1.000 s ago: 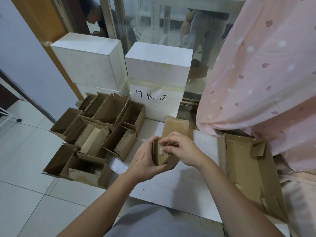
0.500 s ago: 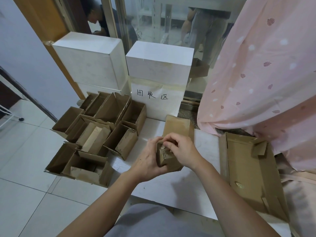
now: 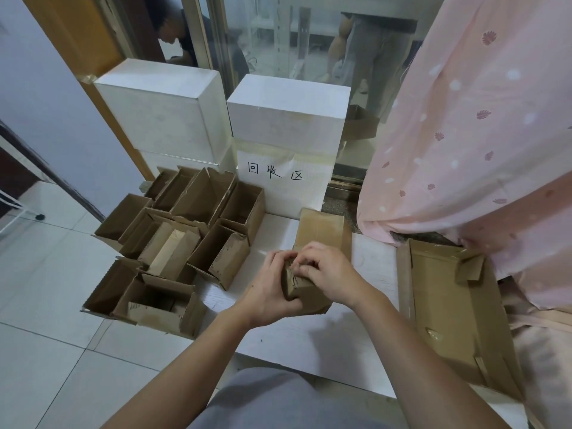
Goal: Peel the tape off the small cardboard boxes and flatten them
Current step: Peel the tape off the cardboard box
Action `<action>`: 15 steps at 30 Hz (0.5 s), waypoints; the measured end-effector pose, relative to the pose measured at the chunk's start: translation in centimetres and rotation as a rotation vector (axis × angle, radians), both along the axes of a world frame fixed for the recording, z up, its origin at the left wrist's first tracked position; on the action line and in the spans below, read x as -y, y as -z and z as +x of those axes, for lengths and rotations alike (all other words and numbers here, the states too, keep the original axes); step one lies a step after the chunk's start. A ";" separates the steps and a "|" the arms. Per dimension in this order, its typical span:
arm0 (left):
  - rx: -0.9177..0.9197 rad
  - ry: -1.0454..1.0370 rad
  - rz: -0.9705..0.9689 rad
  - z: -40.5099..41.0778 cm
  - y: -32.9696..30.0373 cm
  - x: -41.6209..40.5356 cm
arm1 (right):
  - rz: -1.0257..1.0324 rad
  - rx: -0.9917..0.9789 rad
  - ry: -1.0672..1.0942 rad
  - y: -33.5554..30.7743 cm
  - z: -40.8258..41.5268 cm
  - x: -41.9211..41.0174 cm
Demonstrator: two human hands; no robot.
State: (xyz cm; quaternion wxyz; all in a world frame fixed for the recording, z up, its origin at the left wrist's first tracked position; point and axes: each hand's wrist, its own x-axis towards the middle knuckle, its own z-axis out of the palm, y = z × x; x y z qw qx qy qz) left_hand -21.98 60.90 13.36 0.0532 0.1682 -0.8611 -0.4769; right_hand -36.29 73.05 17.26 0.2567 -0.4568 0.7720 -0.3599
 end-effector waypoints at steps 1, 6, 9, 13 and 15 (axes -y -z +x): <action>-0.004 -0.004 0.025 0.0 0.0 0.0 | -0.002 -0.004 0.016 0.0 0.1 0.0; -0.015 -0.009 -0.011 0.4 -0.1 0.4 | 0.024 -0.067 0.031 -0.1 0.6 0.2; -0.033 0.008 -0.038 0.4 -0.5 0.2 | -0.041 -0.150 0.102 0.1 1.1 0.3; -0.034 0.005 -0.041 0.3 -0.6 0.2 | -0.121 -0.218 0.184 0.7 1.6 0.1; -0.032 0.004 -0.049 0.3 -0.6 0.3 | -0.151 -0.216 0.198 0.6 2.0 -0.1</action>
